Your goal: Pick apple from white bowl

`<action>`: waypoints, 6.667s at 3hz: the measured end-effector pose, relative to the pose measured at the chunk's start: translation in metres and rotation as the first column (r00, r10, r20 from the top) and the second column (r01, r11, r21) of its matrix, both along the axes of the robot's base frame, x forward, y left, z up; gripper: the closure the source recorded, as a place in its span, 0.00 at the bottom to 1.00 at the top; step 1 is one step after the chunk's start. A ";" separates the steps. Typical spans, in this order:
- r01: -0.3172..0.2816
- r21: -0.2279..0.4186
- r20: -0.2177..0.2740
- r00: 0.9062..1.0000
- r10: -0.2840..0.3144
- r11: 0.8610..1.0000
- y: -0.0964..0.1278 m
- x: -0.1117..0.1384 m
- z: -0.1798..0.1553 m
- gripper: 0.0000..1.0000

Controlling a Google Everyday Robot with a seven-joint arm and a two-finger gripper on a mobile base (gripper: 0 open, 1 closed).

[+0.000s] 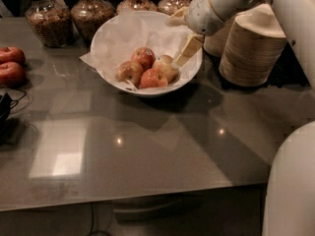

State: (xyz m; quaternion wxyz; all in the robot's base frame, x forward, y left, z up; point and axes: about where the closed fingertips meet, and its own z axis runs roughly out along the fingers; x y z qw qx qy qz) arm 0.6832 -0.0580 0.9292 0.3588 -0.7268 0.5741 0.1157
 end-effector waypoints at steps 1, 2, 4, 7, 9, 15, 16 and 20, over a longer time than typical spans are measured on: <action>-0.059 0.049 -0.068 0.996 0.062 0.997 0.002 -0.030 0.013 0.12; -0.108 0.048 -0.098 0.989 0.112 0.993 0.000 -0.047 0.025 0.09; -0.111 -0.031 -0.091 0.990 0.108 0.993 -0.001 -0.037 0.011 0.20; -0.104 -0.176 -0.098 0.991 0.087 0.979 -0.012 -0.015 -0.055 0.18; -0.124 -0.176 -0.091 0.990 0.109 0.977 0.003 0.008 -0.059 0.17; -0.073 -0.099 -0.005 0.997 0.073 0.992 0.013 0.012 -0.025 0.00; -0.073 -0.103 0.005 0.997 0.074 0.992 0.015 0.012 -0.020 0.00; -0.064 -0.101 -0.029 0.998 0.061 0.993 0.008 0.008 -0.033 0.28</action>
Offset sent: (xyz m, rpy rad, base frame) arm -0.0698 -0.0113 0.0483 0.0283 0.1435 0.1737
